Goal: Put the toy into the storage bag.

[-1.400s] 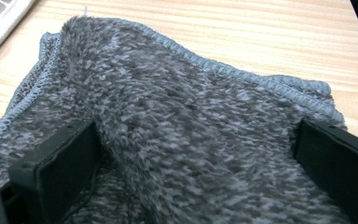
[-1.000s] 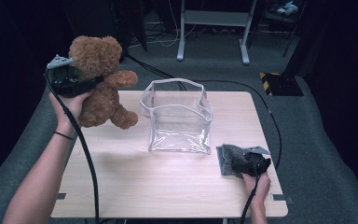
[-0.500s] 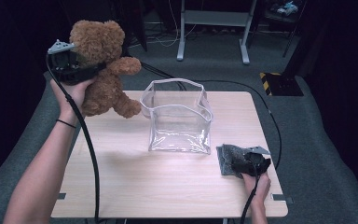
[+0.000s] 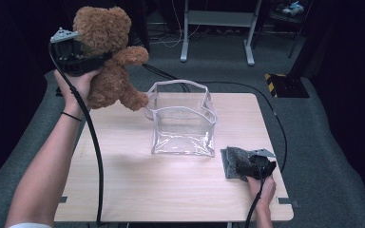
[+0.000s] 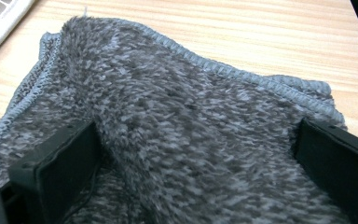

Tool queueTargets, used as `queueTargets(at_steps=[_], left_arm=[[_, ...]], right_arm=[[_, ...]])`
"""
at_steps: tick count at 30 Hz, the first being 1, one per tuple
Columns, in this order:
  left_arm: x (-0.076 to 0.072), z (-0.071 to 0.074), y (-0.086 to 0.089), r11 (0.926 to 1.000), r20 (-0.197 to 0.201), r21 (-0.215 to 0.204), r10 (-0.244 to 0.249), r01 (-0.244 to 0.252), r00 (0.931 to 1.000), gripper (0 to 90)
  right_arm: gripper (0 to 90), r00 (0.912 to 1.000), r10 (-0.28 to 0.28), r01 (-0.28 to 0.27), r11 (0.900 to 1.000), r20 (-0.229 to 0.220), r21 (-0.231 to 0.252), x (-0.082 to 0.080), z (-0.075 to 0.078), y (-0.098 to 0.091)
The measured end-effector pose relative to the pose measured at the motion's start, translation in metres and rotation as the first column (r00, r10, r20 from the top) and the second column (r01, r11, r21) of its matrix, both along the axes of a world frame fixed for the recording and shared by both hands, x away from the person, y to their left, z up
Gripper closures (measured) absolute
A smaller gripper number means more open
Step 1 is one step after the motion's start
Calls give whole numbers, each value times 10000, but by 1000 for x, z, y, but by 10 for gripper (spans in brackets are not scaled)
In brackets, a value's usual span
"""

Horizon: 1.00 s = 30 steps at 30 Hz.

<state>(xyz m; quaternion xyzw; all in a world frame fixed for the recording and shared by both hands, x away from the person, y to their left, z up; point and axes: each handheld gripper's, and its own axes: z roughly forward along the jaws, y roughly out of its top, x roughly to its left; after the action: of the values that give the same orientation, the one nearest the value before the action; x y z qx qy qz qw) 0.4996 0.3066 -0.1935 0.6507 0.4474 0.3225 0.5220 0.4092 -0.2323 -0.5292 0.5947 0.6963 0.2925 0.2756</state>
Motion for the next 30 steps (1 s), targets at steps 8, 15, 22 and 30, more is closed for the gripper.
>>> queueTargets(at_steps=[8,15,22,30], left_arm=[[6,6,-18,9998,169,-28,-209,210,9996,510],[13,12,-35,9986,210,6,-534,534,9984,510],[21,17,-57,9952,274,-35,-974,975,9949,509],[33,16,-81,9917,91,-68,-1283,1284,9917,508]], right_arm=[[0,10000,3,-3,10000,1,7,0,0,0],[0,10000,8,-8,10000,0,12,0,0,0],[0,10000,8,-8,10000,0,11,0,0,0],[0,10000,9,-9,10000,-1,9,0,0,0]])
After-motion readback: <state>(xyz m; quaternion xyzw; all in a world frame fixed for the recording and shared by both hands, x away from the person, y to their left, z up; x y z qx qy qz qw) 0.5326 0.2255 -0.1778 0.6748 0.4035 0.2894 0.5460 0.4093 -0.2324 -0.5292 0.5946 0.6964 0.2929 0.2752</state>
